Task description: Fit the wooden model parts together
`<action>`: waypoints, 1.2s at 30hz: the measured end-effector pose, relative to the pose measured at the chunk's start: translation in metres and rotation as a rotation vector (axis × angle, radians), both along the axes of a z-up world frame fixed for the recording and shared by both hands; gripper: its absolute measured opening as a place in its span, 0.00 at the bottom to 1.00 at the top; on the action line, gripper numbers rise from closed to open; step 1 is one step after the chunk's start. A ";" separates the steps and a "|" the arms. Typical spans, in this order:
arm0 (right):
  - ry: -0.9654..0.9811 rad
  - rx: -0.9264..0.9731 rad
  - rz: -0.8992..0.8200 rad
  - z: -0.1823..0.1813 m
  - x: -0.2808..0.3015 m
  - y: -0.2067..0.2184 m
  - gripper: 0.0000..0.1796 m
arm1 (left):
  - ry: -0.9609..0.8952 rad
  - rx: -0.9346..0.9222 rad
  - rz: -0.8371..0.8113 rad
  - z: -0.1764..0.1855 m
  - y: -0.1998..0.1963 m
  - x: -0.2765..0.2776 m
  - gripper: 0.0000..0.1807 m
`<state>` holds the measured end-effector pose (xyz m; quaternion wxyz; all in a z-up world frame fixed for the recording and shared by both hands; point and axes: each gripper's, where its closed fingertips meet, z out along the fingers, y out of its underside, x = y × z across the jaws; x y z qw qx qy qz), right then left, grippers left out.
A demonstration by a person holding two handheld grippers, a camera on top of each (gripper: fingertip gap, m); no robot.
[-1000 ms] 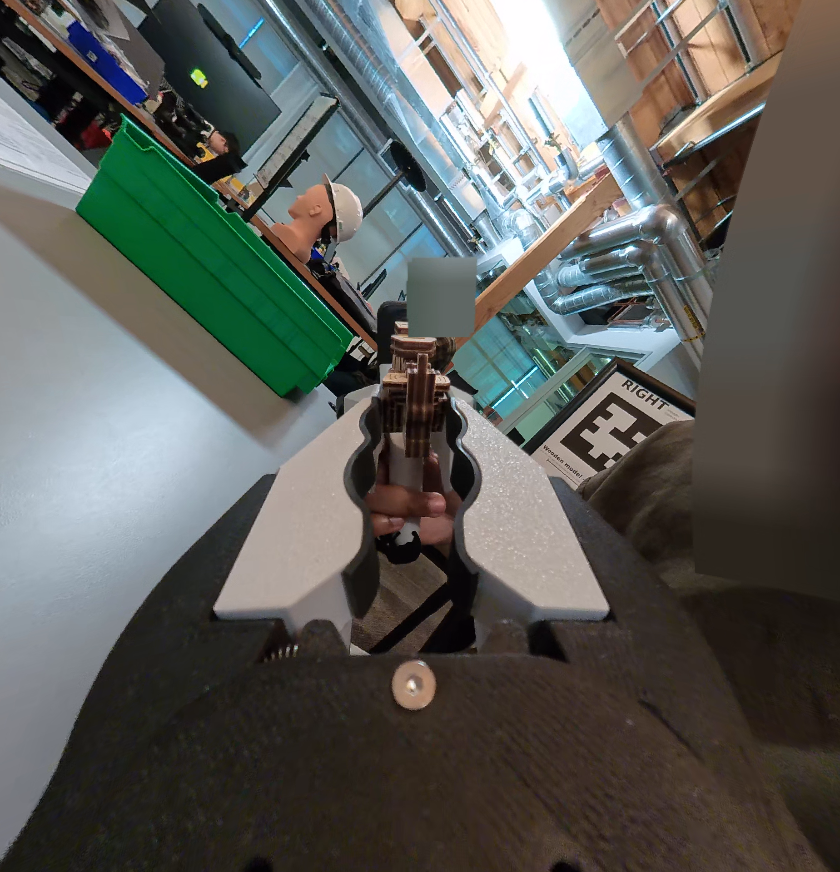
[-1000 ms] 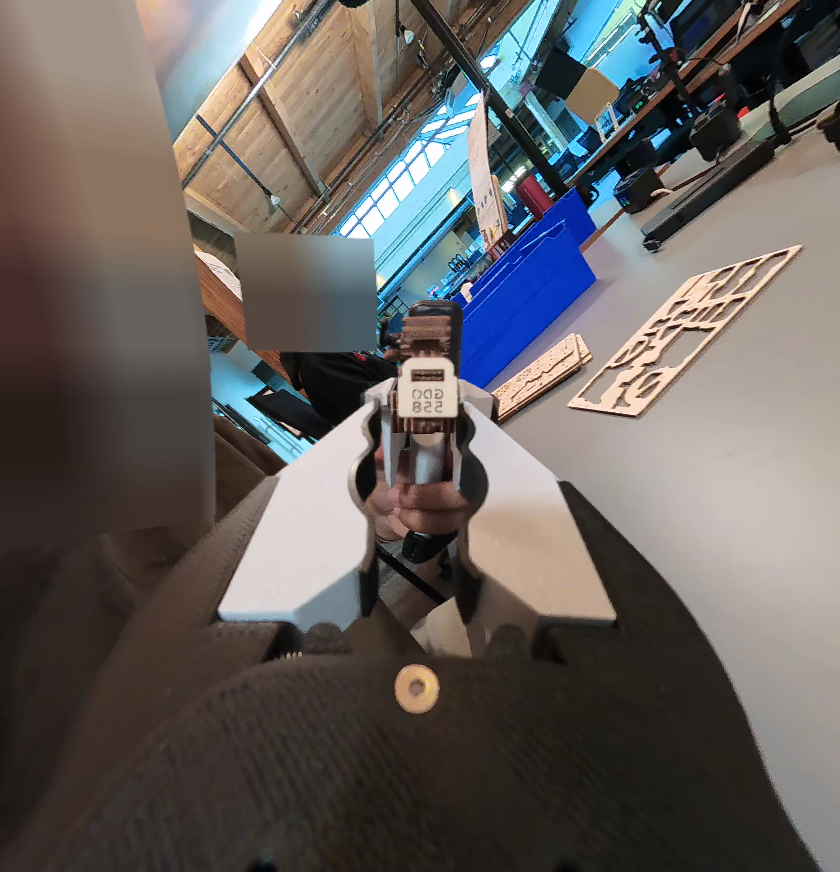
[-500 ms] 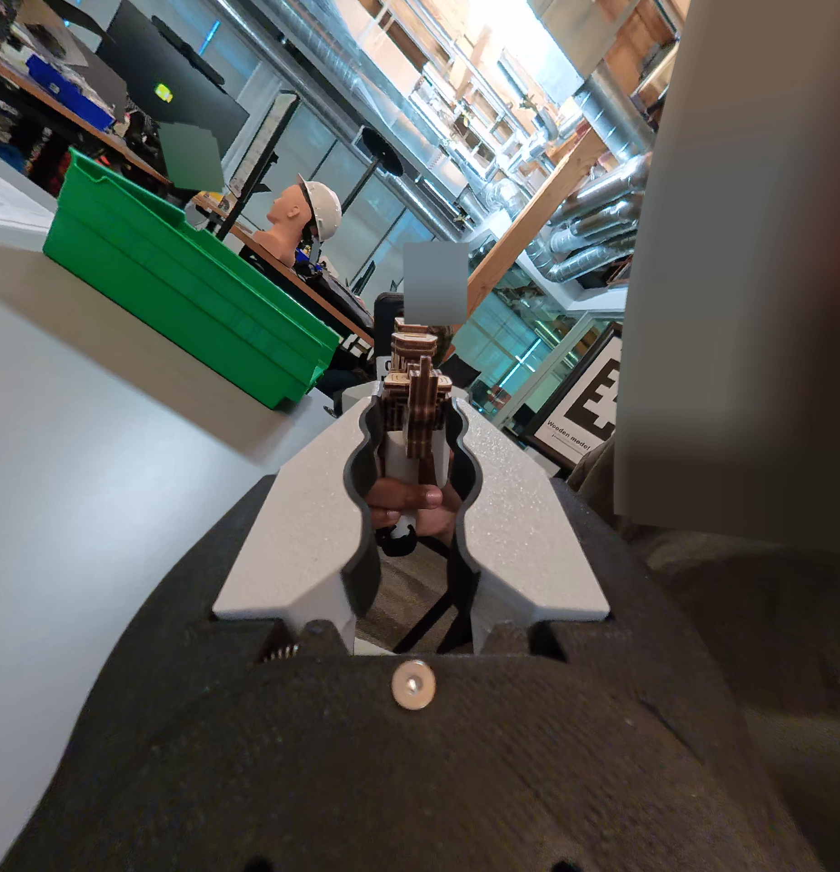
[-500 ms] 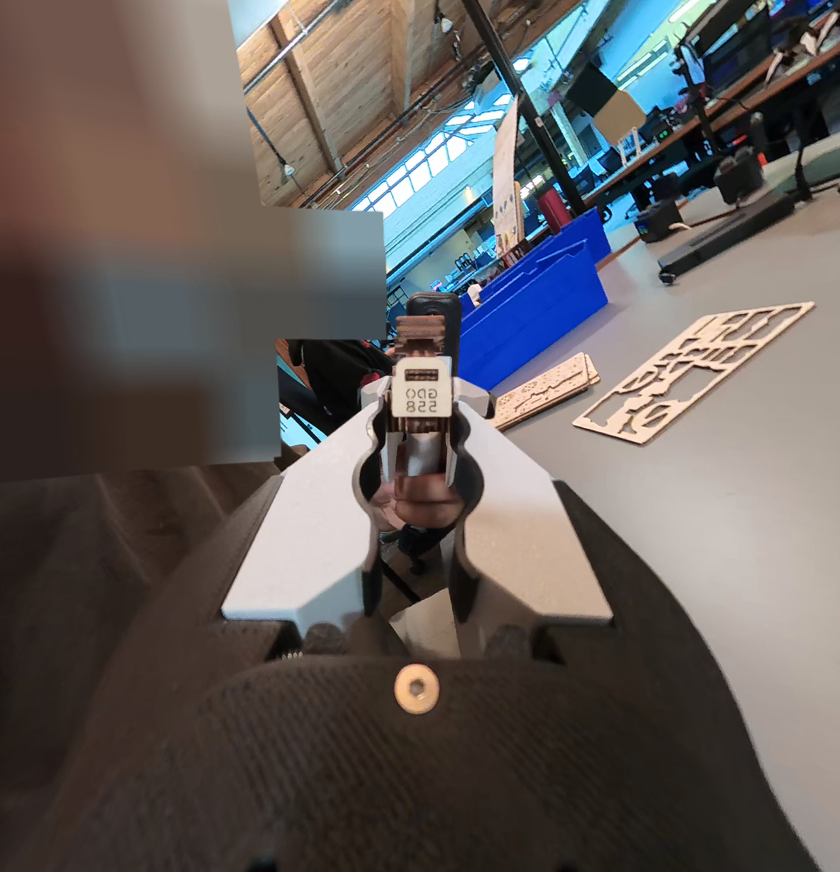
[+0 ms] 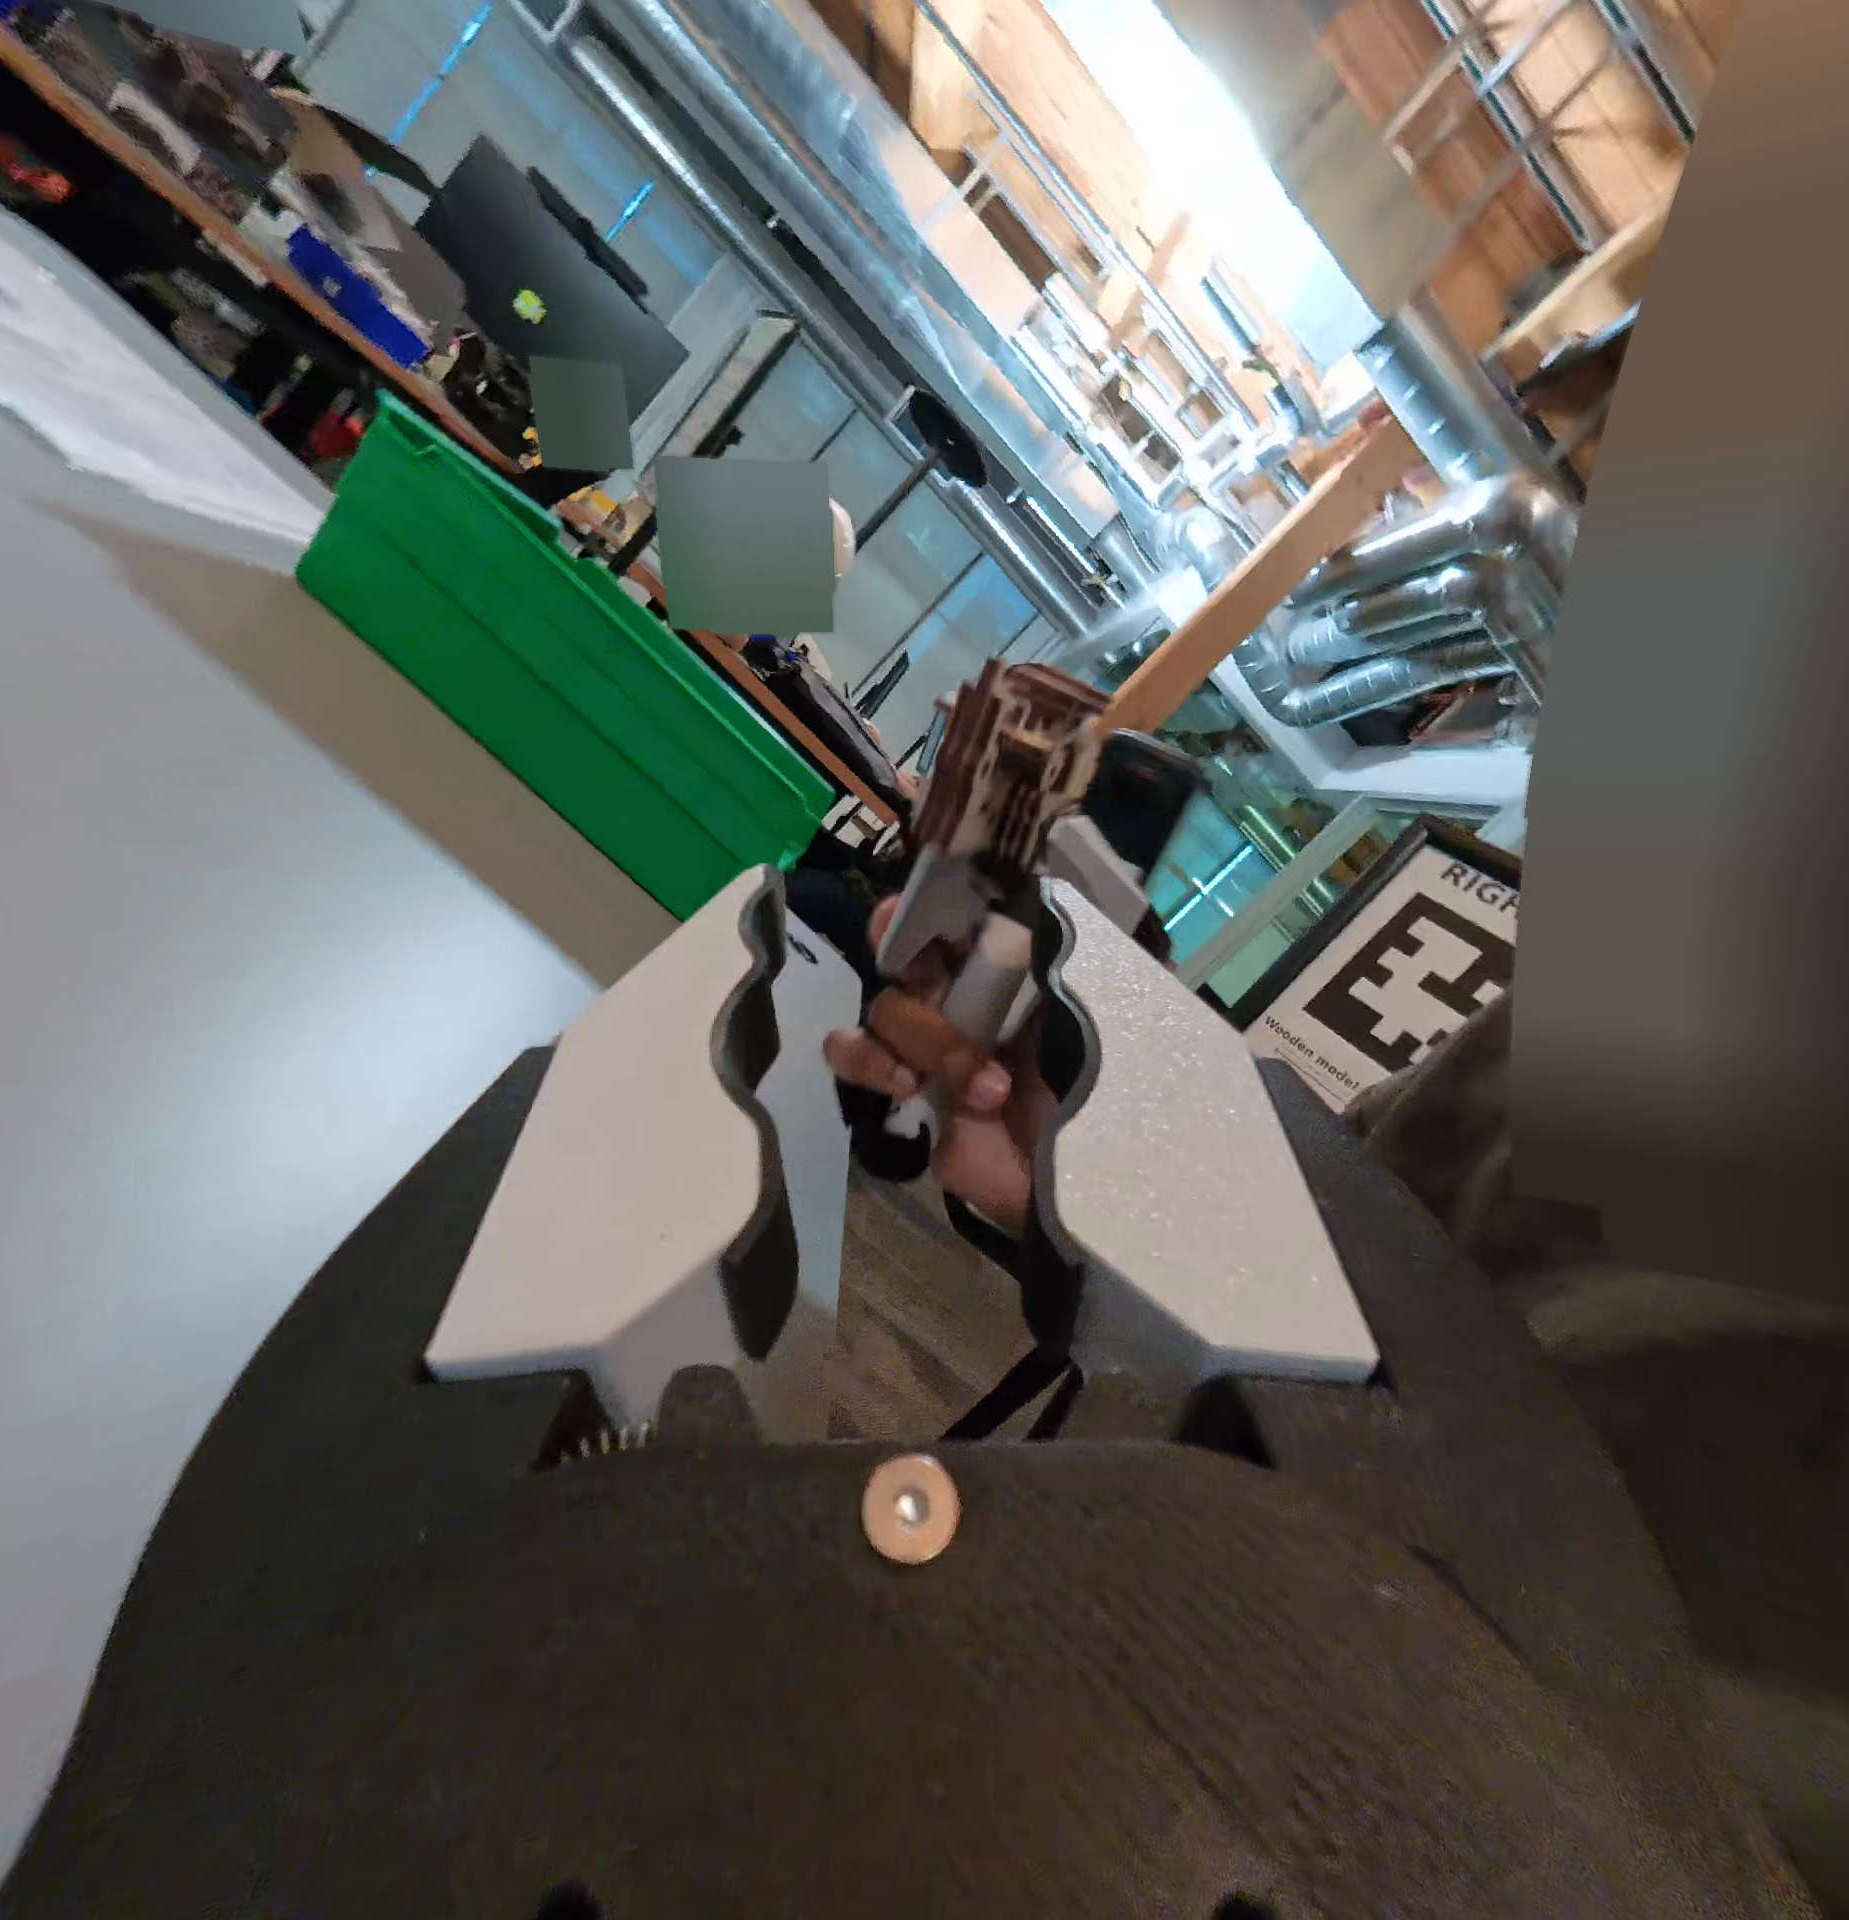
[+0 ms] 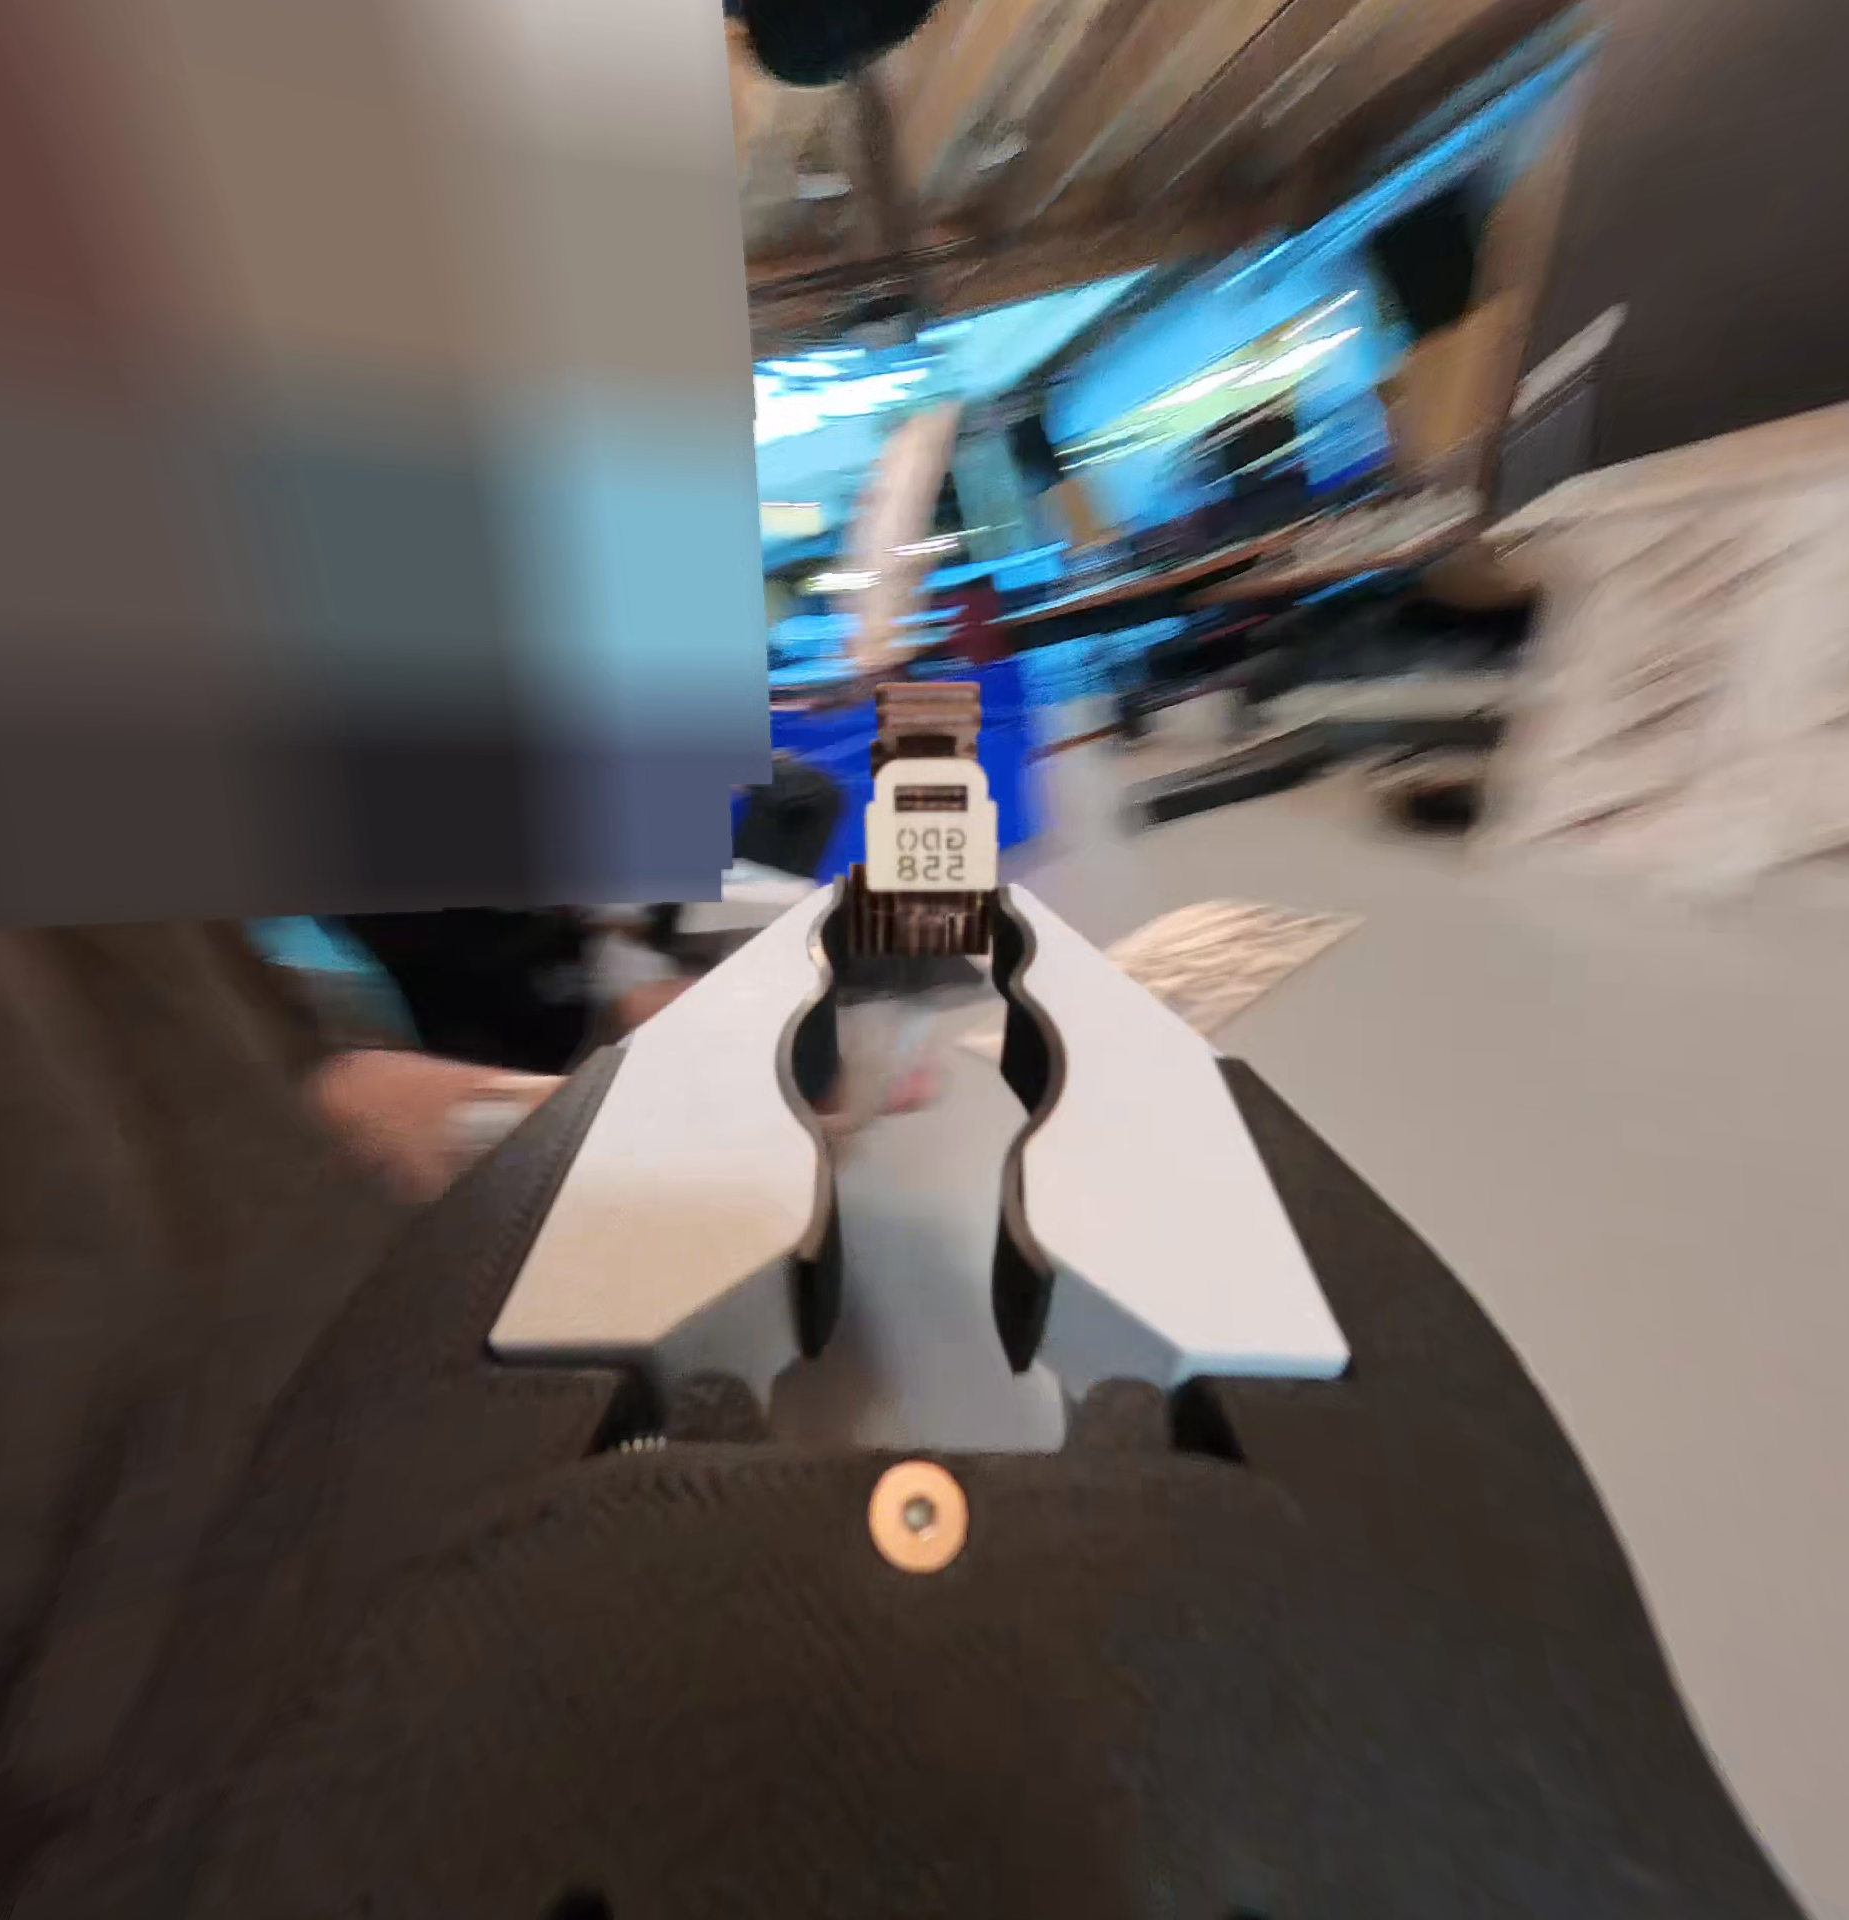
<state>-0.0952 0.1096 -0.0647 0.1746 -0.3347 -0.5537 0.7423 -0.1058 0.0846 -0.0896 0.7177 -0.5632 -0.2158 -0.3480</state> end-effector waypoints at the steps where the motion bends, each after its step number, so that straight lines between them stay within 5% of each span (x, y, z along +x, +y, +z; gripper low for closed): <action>1: 0.062 0.089 -0.108 0.003 -0.002 0.010 0.14 | -0.016 -0.019 -0.003 -0.005 0.001 -0.003 0.27; 6: 0.292 0.714 -0.493 0.004 -0.001 0.029 0.14 | -0.061 -0.036 0.021 -0.013 0.000 -0.015 0.31; 10: 0.355 0.864 -0.556 0.006 0.004 0.029 0.14 | -0.047 -0.047 0.030 -0.015 0.000 -0.016 0.31; 30: 0.424 0.886 -0.471 0.004 0.016 0.016 0.15 | 0.052 -0.074 -0.007 -0.017 0.008 0.001 0.30; 33: 0.221 0.680 -0.305 -0.019 0.008 0.010 0.15 | 0.048 -0.078 -0.010 -0.018 0.009 0.001 0.30; 36: -0.026 0.281 -0.052 -0.032 0.006 0.001 0.15 | 0.046 -0.073 -0.012 -0.018 0.009 0.000 0.30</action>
